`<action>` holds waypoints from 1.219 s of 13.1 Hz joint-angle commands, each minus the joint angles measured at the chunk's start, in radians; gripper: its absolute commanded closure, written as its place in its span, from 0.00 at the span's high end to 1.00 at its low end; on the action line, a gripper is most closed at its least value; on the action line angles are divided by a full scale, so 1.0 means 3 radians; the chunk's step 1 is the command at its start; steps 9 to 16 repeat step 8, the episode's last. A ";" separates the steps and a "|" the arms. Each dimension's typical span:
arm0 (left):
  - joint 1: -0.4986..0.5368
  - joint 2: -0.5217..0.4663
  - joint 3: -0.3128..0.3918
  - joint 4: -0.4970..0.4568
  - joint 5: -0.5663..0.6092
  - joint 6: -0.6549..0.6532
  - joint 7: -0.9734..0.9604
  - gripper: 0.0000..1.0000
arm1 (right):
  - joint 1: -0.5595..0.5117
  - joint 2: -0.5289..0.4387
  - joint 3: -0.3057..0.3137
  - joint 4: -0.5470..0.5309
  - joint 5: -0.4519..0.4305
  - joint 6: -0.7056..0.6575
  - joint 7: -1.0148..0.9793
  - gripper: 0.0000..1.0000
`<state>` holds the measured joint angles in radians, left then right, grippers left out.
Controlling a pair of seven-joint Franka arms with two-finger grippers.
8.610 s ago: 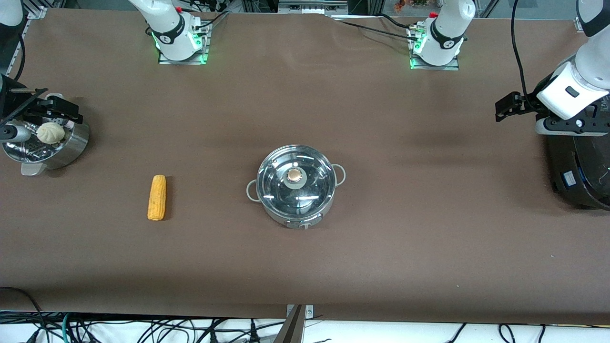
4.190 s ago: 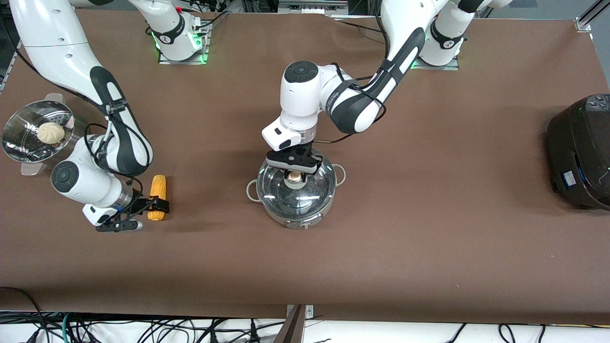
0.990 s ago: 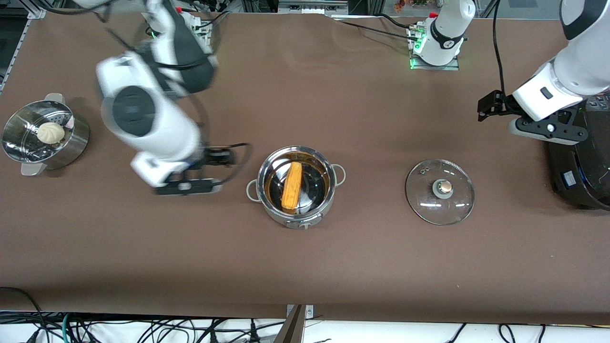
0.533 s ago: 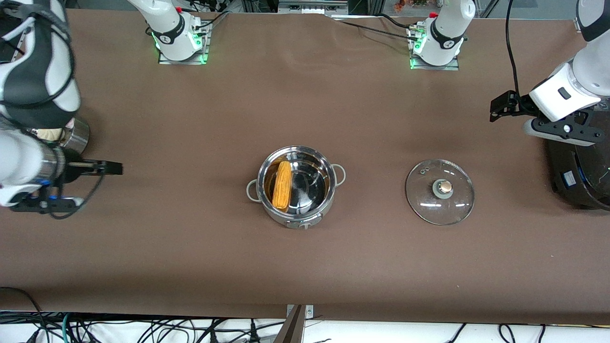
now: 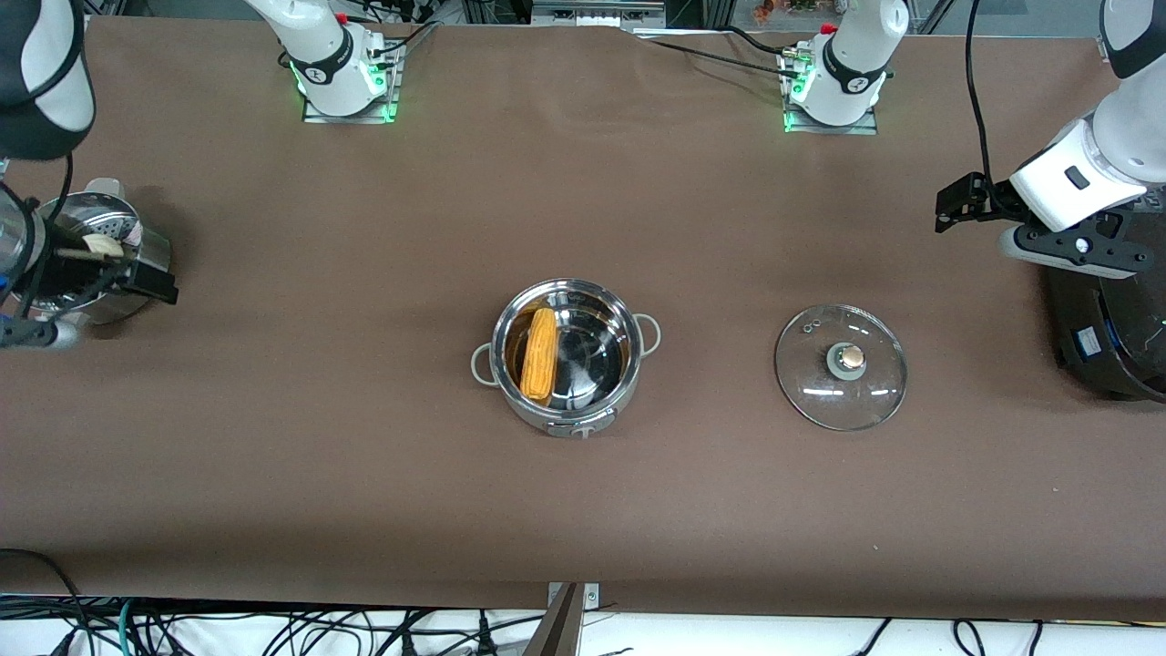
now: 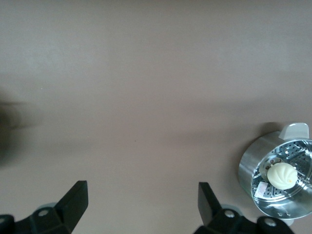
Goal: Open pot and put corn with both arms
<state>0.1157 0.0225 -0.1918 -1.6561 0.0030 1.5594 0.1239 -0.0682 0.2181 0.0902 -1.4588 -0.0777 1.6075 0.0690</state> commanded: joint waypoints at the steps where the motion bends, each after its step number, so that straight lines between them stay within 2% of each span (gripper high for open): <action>1: 0.0028 -0.0090 -0.0010 -0.0089 -0.0087 0.0018 0.0078 1.00 | -0.0013 -0.0451 -0.0009 -0.0624 0.0054 0.0251 -0.0061 1.00; 5: 0.0028 -0.0090 -0.0005 -0.0089 -0.0087 -0.0018 0.0078 1.00 | 0.0053 -0.0175 0.0016 -0.0343 0.0049 0.0205 -0.0071 1.00; 16: 0.0028 -0.0090 -0.0005 -0.0084 -0.0087 -0.0023 0.0078 1.00 | 0.0043 -0.0134 0.0011 -0.0343 0.0049 0.0210 -0.0071 1.00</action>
